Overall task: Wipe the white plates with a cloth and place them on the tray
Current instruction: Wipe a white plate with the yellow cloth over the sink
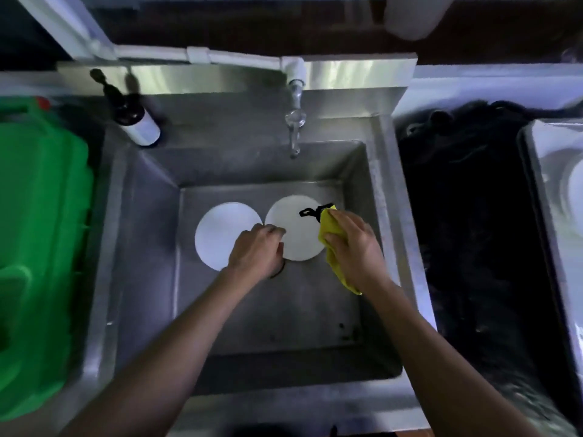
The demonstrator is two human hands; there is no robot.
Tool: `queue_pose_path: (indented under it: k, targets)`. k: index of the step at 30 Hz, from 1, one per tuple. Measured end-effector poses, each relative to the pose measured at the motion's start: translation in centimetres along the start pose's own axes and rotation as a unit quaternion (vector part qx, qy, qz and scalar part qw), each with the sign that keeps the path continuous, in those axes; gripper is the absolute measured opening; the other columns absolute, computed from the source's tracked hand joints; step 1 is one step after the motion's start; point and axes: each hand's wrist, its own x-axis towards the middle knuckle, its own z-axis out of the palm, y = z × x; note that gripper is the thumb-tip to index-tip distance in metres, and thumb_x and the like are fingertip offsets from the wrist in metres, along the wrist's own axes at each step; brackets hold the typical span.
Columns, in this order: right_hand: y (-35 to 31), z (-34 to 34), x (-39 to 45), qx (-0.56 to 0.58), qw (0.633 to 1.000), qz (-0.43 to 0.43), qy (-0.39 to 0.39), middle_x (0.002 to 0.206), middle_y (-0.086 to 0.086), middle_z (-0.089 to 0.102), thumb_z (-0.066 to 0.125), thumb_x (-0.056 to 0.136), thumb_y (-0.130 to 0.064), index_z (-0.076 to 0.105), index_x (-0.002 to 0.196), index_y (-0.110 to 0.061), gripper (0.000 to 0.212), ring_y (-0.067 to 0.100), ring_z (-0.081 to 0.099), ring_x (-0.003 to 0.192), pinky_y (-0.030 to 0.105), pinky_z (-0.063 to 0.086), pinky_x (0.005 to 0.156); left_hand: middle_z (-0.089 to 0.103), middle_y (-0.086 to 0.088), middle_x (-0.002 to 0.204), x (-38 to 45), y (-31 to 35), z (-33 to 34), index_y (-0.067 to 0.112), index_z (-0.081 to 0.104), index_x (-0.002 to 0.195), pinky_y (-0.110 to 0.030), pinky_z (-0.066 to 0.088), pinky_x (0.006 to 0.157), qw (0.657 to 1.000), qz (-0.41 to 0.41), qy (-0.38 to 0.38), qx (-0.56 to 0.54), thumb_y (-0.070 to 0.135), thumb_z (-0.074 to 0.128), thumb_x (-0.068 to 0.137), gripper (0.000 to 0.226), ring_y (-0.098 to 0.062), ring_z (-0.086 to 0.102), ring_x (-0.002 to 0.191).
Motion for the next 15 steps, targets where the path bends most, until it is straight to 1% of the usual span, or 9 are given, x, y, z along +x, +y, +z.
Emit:
queue_pose_path:
  k: [2, 5, 8, 10, 13, 15]
  targets:
    - [-0.3, 2.0, 1.0, -0.006, 1.000, 0.008, -0.011, 0.140, 0.006, 0.056, 0.065, 0.094, -0.016, 0.053, 0.143, -0.016, 0.051, 0.033, 0.053, 0.121, 0.048, 0.046, 0.100, 0.069, -0.005, 0.128, 0.5, -2.4, 1.1, 0.017, 0.065, 0.132, -0.043, 0.055, 0.081, 0.999, -0.026, -0.016, -0.027, 0.023, 0.058, 0.096, 0.037, -0.030, 0.062, 0.114]
    - [-0.1, 4.3, 2.1, -0.012, 0.999, 0.034, -0.025, 0.137, 0.003, 0.056, 0.063, 0.094, -0.017, 0.053, 0.143, -0.019, 0.050, 0.031, 0.052, 0.122, 0.047, 0.048, 0.098, 0.067, -0.003, 0.132, 1.5, -4.9, 2.7, 0.020, 0.063, 0.136, -0.041, 0.055, 0.083, 0.996, -0.056, -0.032, -0.067, 0.025, 0.056, 0.098, 0.039, -0.028, 0.062, 0.118]
    - [0.9, 5.6, 3.0, -0.013, 0.998, 0.052, -0.030, 0.137, 0.001, 0.055, 0.061, 0.095, -0.016, 0.052, 0.142, -0.020, 0.048, 0.029, 0.051, 0.123, 0.048, 0.048, 0.099, 0.066, -0.002, 0.134, 3.2, -6.1, 4.2, 0.022, 0.061, 0.137, -0.041, 0.053, 0.088, 0.992, -0.073, -0.047, -0.091, 0.026, 0.055, 0.098, 0.040, -0.028, 0.061, 0.121]
    - [1.7, 6.3, 3.7, -0.010, 0.998, 0.057, -0.026, 0.135, 0.001, 0.056, 0.063, 0.094, -0.012, 0.054, 0.139, -0.020, 0.047, 0.030, 0.053, 0.121, 0.048, 0.049, 0.096, 0.066, -0.003, 0.135, 4.7, -6.4, 5.1, 0.021, 0.060, 0.138, -0.041, 0.051, 0.091, 0.990, -0.082, -0.049, -0.108, 0.025, 0.056, 0.098, 0.041, -0.028, 0.060, 0.123]
    - [3.5, 7.5, 5.3, -0.003, 0.998, 0.061, -0.023, 0.133, 0.002, 0.058, 0.064, 0.092, -0.009, 0.056, 0.137, -0.018, 0.047, 0.031, 0.054, 0.118, 0.050, 0.050, 0.094, 0.068, -0.006, 0.129, 7.4, -6.8, 6.4, 0.018, 0.062, 0.135, -0.041, 0.053, 0.087, 0.987, -0.090, -0.034, -0.126, 0.020, 0.056, 0.097, 0.039, -0.031, 0.063, 0.115]
    - [4.8, 8.4, 6.6, 0.000, 0.998, 0.062, -0.027, 0.134, 0.001, 0.057, 0.064, 0.093, -0.012, 0.056, 0.137, -0.018, 0.046, 0.030, 0.054, 0.118, 0.050, 0.050, 0.094, 0.069, -0.007, 0.125, 9.3, -7.2, 7.1, 0.016, 0.065, 0.130, -0.041, 0.054, 0.084, 0.988, -0.092, -0.032, -0.120, 0.017, 0.056, 0.096, 0.036, -0.032, 0.064, 0.110]
